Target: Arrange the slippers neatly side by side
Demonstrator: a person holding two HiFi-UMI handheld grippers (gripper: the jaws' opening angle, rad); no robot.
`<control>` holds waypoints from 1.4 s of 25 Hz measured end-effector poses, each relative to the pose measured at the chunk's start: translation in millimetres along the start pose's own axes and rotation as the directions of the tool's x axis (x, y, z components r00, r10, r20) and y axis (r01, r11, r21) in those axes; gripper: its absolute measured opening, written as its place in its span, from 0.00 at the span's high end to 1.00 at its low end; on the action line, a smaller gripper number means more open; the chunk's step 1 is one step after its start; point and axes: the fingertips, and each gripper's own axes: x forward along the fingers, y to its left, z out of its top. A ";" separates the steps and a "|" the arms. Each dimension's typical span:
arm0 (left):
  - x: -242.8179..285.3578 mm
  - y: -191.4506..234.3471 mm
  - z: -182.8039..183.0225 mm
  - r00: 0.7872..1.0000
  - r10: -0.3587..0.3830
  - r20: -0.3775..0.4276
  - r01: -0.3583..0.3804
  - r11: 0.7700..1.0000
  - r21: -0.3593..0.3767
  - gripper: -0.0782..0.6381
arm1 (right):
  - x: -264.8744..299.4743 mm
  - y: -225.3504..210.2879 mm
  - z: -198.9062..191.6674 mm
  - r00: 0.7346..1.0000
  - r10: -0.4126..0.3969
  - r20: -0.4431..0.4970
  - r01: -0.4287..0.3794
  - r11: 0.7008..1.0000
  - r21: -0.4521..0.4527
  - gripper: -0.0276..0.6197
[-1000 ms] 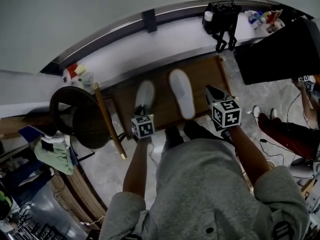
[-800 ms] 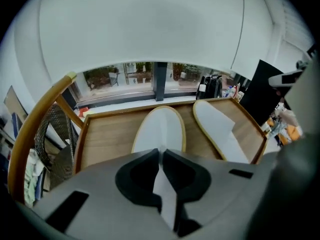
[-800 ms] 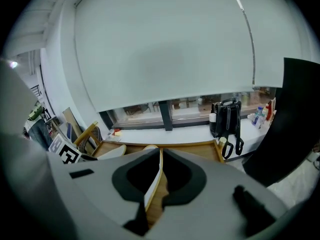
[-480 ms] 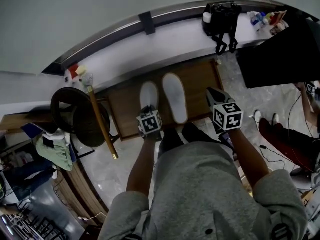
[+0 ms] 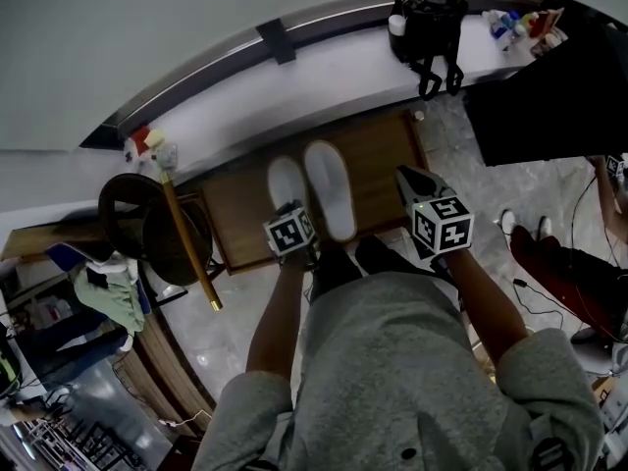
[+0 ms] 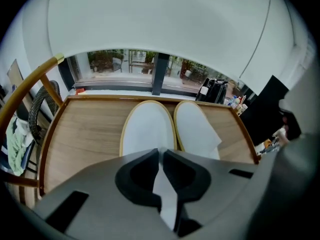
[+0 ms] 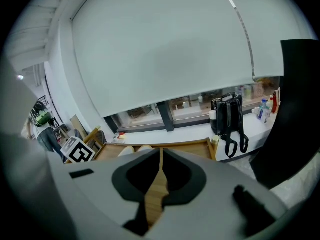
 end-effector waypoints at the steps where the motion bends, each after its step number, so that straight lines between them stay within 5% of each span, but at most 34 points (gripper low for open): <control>1: 0.8 -1.7 0.0 1.000 -0.001 0.000 0.001 1.000 -0.006 0.84 | 0.1 -1.5 -0.9 1.000 0.004 -0.001 -0.004 1.000 0.001 0.90; 8: 3.5 -9.4 -3.9 1.000 -0.012 -0.007 0.012 0.998 -0.057 0.84 | 0.8 -6.6 -5.1 0.999 0.033 -0.013 -0.033 0.999 0.000 0.90; 15: 1.4 -16.0 -4.0 1.000 -0.014 0.006 0.014 1.000 0.015 0.83 | 1.5 -12.5 -8.9 0.998 0.056 -0.032 -0.056 0.998 -0.013 0.90; 17: -0.9 -20.4 -3.4 0.999 -0.049 0.013 0.049 0.999 0.005 0.75 | 2.2 -11.8 -9.0 0.997 0.068 -0.034 -0.068 0.998 -0.011 0.90; 24: -25.2 -33.9 8.4 0.986 -0.132 0.098 0.133 0.991 -0.004 0.58 | 3.2 -9.6 -1.1 0.995 0.095 -0.016 -0.095 0.995 -0.025 0.90; 35: -74.0 -41.6 19.3 0.958 -0.153 0.244 0.141 0.988 0.065 0.53 | -20.5 -7.6 10.5 0.992 0.124 0.040 -0.121 0.991 -0.055 0.90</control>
